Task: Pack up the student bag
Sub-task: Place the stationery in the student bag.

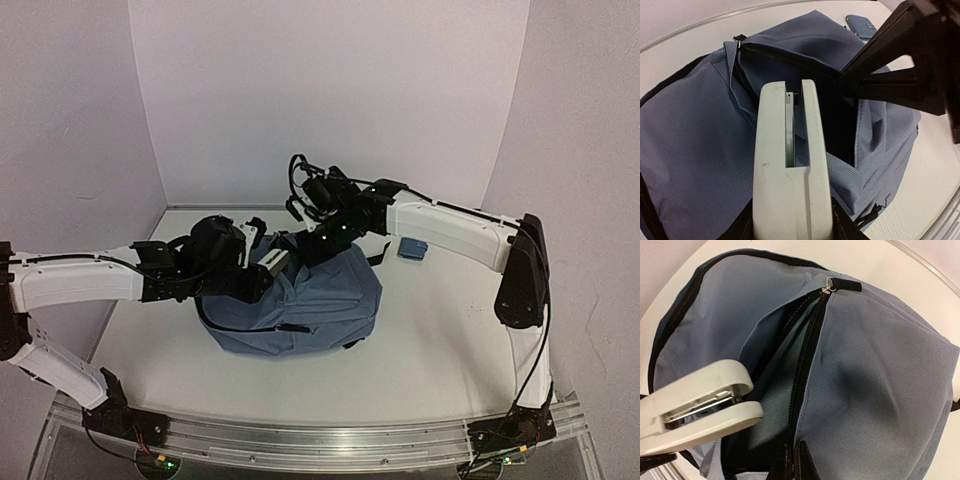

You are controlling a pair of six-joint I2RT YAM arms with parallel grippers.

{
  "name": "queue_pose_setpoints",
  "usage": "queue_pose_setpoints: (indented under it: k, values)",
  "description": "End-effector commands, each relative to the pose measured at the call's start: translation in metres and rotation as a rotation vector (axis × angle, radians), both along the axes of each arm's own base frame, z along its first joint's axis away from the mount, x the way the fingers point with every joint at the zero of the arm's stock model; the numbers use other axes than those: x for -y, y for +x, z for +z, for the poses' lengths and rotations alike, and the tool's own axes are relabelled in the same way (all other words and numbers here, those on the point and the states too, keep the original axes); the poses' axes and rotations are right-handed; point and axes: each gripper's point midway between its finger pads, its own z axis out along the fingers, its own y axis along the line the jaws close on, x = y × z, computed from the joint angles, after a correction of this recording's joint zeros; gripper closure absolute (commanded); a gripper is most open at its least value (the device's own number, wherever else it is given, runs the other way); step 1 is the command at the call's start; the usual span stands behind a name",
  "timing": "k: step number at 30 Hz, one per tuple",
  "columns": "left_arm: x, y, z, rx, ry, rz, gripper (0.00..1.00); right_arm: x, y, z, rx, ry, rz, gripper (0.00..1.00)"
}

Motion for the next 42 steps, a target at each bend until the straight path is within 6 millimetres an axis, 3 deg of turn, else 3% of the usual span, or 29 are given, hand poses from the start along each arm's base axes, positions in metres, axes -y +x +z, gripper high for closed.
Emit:
queue_pose_setpoints:
  k: [1,7,15,19,24,27,29,35,42]
  values:
    - [0.006,0.014,0.011,0.001,-0.047,-0.024,0.86,0.013,0.004,0.053,0.074,0.076,-0.037,1.00]
    - [0.017,0.018,0.005,-0.010,-0.086,-0.096,0.86,0.009,-0.001,0.054,0.054,0.101,-0.014,1.00]
    - [0.036,0.052,0.007,0.022,-0.032,-0.073,0.84,-0.001,-0.008,0.047,0.000,0.133,0.016,1.00]
    - [0.034,0.073,0.008,0.010,-0.076,0.040,0.72,0.002,-0.007,0.043,0.002,0.119,0.002,1.00]
    - [0.052,0.047,0.018,-0.039,-0.209,-0.103,0.51,0.008,-0.006,0.039,0.011,0.096,-0.002,1.00]
    - [0.051,0.028,0.035,-0.041,-0.267,-0.170,0.32,0.011,-0.006,0.037,0.009,0.090,-0.006,1.00]
    - [0.047,0.022,0.042,-0.042,-0.282,-0.184,0.29,0.011,-0.006,0.036,0.004,0.092,-0.007,1.00]
    - [0.027,0.026,0.049,-0.046,-0.308,-0.135,0.37,0.012,-0.004,0.038,0.006,0.096,-0.013,1.00]
    - [0.030,0.039,0.014,-0.094,-0.226,-0.108,0.66,0.011,-0.005,0.037,-0.007,0.104,-0.017,1.00]
